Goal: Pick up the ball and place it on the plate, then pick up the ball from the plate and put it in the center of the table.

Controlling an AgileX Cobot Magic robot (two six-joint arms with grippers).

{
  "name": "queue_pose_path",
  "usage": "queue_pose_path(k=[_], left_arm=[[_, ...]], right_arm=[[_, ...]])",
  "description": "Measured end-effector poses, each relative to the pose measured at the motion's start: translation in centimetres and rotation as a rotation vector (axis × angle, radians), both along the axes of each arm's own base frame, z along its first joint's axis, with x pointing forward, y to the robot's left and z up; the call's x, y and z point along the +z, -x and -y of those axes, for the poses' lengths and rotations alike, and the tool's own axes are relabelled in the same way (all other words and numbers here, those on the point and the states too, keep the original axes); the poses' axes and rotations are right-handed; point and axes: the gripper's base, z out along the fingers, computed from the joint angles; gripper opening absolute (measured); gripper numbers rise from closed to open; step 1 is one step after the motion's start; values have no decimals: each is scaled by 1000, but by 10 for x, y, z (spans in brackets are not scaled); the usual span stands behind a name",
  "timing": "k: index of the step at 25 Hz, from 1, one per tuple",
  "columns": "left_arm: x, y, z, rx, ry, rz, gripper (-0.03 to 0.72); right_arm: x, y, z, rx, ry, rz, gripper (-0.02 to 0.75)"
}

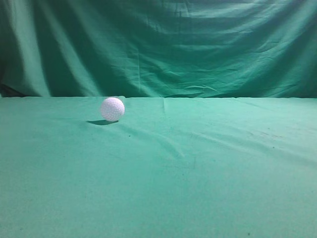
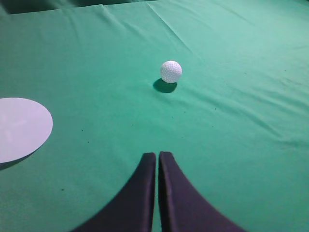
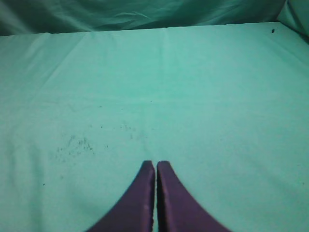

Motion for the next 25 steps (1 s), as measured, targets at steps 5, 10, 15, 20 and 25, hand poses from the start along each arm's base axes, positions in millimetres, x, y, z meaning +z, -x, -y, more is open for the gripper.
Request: queue_pose_path(k=[5,10,15,20,25], left_arm=[[0,0,0,0,0,0,0],[0,0,0,0,0,0,0],[0,0,-1,4,-25,7,0],[2,9,-9,37,-151,121,0],[4,14,-14,79,-213,193,0]], right_arm=[[0,0,0,0,0,0,0],[0,0,0,0,0,0,0],[0,0,0,0,0,0,0],[0,0,0,0,-2,0,0],[0,0,0,1,0,0,0]])
